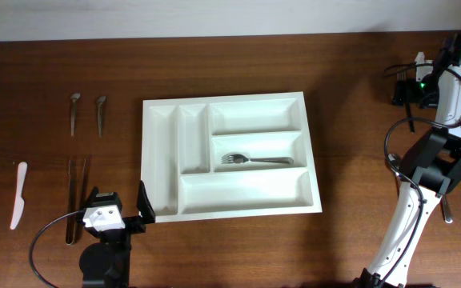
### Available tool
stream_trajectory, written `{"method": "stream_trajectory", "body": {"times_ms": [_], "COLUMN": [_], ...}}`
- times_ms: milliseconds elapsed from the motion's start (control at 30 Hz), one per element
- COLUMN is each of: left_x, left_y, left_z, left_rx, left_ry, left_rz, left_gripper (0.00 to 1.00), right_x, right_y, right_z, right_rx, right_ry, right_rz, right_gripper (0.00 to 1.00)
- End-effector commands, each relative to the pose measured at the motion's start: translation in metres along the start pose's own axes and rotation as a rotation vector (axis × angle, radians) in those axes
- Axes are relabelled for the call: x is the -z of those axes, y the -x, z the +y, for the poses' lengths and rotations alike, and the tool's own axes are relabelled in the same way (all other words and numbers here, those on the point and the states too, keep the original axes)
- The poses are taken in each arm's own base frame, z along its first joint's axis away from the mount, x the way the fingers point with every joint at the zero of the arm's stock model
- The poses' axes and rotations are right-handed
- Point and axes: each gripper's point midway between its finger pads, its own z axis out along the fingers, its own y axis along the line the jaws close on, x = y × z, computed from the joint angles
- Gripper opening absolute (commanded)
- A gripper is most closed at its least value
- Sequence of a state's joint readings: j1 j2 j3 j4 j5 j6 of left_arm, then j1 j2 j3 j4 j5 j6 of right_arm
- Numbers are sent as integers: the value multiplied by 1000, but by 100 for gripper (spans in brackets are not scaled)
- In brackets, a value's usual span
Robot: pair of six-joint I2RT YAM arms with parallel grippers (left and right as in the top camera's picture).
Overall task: Pack container
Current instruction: 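Lower the right gripper onto the middle fork and grasp its handle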
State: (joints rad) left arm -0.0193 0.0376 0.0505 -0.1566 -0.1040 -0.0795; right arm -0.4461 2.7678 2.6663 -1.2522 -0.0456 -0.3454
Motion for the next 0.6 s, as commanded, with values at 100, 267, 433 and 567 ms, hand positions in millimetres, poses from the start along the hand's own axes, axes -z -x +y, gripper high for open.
{"method": "stream_trajectory", "body": {"times_ms": [100, 267, 433, 567], "left_x": [0, 0, 0, 0], "left_y": [-2, -2, -2, -2], "left_z": [-3, -3, -3, -3], "left_rx": [2, 2, 2, 2], "left_ry": [-14, -14, -14, -14], "left_rz": [1, 1, 1, 1], "left_gripper": [99, 99, 99, 99], "right_x": [-27, -27, -28, -28], "right_y": [-16, -13, -11, -9], "right_z": [10, 15, 14, 11], "right_rx": [27, 41, 41, 42], "right_ry": [9, 5, 2, -15], "right_rz": [75, 70, 62, 56], "right_gripper": [88, 67, 50, 33]}}
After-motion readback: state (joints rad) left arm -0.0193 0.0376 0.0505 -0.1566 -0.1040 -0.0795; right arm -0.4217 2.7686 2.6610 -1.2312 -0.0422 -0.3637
